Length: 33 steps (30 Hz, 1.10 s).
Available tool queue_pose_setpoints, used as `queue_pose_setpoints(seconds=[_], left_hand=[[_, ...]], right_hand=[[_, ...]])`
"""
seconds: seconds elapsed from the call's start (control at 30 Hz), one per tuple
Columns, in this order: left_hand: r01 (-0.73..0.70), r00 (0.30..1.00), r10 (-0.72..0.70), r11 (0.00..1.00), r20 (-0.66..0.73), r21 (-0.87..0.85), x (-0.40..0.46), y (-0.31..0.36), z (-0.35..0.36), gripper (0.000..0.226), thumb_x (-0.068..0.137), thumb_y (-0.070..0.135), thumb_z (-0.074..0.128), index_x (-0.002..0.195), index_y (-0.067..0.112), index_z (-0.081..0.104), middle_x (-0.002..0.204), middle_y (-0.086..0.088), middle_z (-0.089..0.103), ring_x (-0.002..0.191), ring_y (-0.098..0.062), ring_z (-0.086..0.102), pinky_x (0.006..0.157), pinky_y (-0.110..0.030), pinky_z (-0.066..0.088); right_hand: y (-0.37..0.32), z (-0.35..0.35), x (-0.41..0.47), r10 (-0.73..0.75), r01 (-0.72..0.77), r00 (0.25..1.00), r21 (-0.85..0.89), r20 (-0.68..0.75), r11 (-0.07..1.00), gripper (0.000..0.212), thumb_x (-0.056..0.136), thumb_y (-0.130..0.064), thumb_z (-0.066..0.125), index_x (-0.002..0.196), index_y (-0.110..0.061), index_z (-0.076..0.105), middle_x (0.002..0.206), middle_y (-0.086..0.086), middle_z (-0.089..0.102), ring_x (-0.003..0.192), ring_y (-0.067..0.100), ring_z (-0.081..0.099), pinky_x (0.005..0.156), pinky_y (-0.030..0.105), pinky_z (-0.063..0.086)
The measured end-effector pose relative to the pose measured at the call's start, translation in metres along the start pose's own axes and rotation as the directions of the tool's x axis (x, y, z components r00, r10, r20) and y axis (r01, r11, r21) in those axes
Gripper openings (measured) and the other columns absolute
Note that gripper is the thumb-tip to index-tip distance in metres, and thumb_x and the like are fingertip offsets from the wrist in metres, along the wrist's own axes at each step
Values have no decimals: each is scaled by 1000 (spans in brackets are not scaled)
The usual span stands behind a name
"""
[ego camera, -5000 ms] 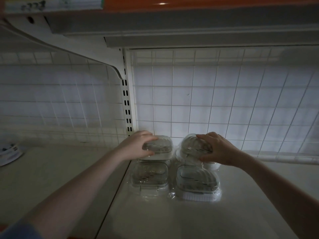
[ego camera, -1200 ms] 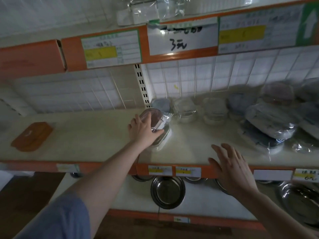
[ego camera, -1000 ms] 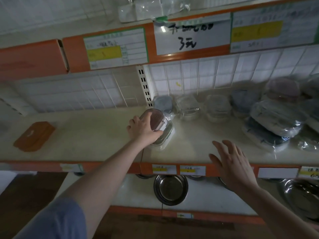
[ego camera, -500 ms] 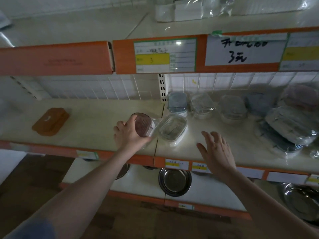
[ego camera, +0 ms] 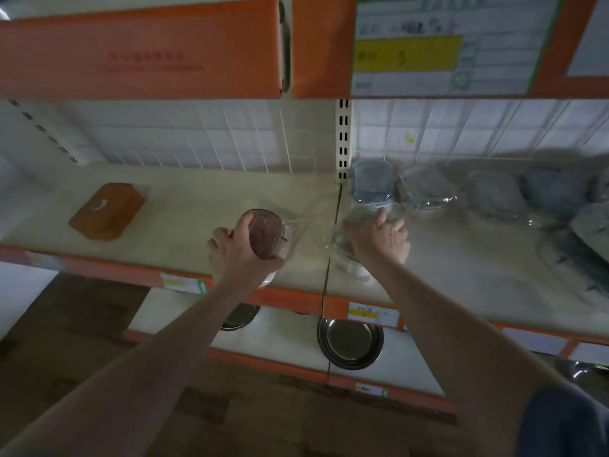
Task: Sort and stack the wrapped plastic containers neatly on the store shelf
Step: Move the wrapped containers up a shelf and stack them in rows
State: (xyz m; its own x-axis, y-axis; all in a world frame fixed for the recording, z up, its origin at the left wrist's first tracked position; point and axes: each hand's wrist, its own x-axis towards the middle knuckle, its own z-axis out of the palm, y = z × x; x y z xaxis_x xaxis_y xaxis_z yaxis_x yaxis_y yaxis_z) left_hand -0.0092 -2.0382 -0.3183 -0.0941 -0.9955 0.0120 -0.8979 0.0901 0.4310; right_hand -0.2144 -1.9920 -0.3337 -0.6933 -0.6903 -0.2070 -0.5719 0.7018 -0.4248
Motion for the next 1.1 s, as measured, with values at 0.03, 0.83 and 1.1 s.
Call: queue_pose_setpoints(seconds=[0.03,0.83,1.1], left_hand=[[3,1000,-3,1000,7,-12,1,-2,0,93,58,41,80,138,36,34,123,-14,37,114,-34,37,99,-37,31],[-187,979,188,982,77,-11,-25,10,-19,93,58,44,79,139,35,35,125,-12,37,116,-33,37,98,-38,33],[-232,965,229,973,131,12,-87,39,-64,92,59,50,73,141,33,35,123,-9,37,112,-31,39,94,-36,35]], right_hand=[[-5,3,3,48,-48,999,-12,10,999,93,82,-71,42,147,-13,11,145,23,25,128,37,33,102,41,31],[43,-34,-53,-171,174,985,-128,28,976,75,78,-56,58,143,-43,24,130,11,40,117,32,42,99,37,33],[81,-109,-115,-222,225,974,-136,37,965,69,82,-60,54,142,-43,26,132,11,40,118,32,44,99,36,33]])
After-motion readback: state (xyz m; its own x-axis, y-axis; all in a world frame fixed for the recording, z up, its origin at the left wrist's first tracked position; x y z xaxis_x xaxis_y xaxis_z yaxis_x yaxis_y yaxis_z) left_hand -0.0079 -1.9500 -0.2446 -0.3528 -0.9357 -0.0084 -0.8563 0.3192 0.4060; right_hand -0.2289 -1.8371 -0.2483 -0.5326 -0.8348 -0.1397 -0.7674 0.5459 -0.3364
